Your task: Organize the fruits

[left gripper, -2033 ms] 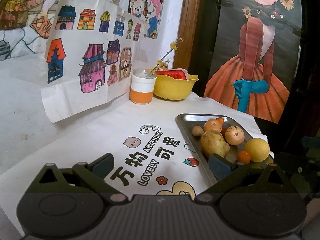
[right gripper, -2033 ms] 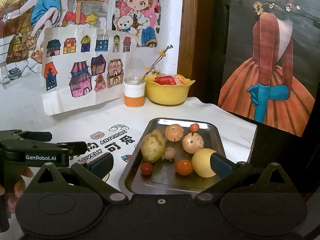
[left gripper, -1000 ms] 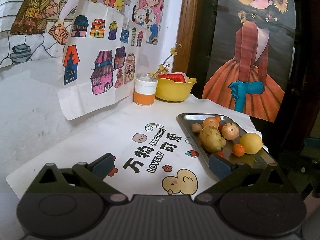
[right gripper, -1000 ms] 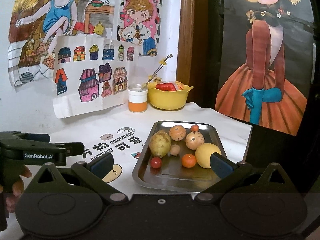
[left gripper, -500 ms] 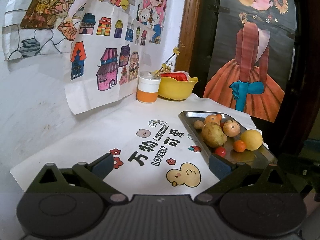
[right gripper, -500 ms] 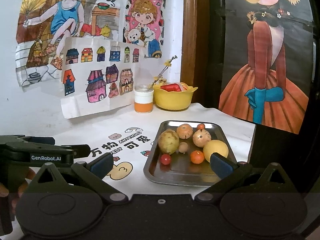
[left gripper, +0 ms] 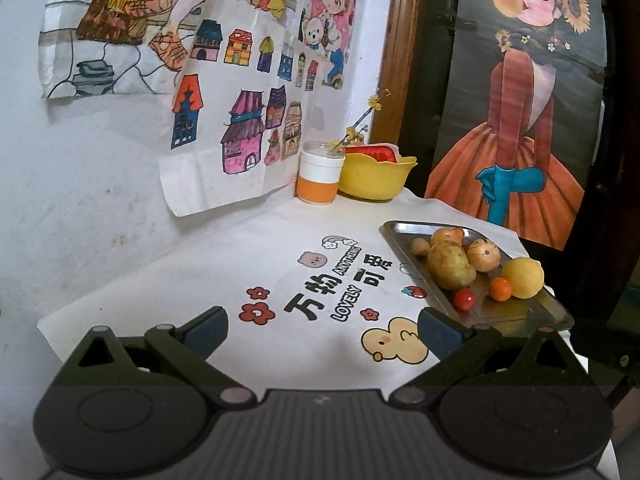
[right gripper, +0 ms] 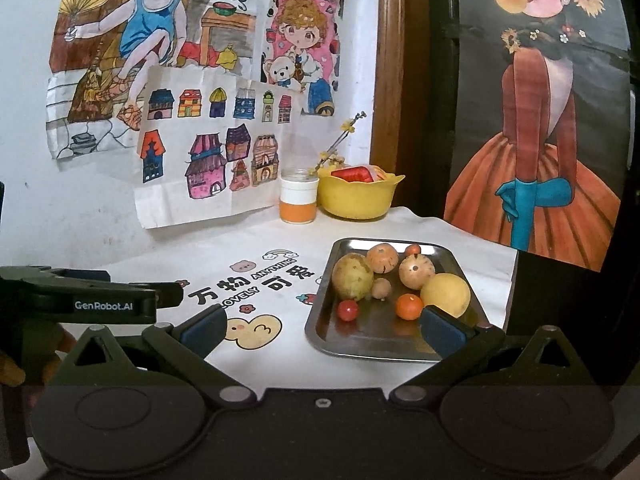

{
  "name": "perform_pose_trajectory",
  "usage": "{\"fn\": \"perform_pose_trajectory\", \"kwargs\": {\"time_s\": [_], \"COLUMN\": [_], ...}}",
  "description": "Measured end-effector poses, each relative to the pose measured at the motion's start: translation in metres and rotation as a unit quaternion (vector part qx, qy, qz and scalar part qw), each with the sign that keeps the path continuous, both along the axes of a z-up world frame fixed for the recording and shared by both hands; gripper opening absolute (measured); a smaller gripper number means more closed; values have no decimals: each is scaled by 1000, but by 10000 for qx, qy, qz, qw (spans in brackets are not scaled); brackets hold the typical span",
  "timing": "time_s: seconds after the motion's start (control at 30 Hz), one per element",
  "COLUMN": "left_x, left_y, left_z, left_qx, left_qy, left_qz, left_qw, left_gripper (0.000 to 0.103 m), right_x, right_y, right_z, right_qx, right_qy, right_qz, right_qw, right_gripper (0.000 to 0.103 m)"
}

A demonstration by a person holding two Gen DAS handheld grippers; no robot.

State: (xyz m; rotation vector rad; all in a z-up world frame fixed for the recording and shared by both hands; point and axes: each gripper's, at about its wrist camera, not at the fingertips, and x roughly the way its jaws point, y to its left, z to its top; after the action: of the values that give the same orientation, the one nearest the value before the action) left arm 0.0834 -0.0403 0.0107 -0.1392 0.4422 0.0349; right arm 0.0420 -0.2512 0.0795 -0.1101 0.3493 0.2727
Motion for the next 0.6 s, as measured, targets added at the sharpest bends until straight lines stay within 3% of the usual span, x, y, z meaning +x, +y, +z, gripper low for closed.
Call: {"fn": "perform_pose_trajectory", "kwargs": {"time_s": [0.4,0.6], "left_x": [-10,-14], "left_y": [-3,2], "left_z": [-3,-5], "left_qx": [105,169], "left_qy": [-135,-219], "left_qz": [-182,-269], "left_qw": [9997,9993], "left_gripper": [103,103], "right_x": [-8,-10], "right_y": [-2,-1], "right_z": [0,-4], "right_qx": [57,316], "right_qy": [-127,-72], "right_qz": [-92,-168], "right_qw": [9999,9993], "right_gripper": [102,102]}}
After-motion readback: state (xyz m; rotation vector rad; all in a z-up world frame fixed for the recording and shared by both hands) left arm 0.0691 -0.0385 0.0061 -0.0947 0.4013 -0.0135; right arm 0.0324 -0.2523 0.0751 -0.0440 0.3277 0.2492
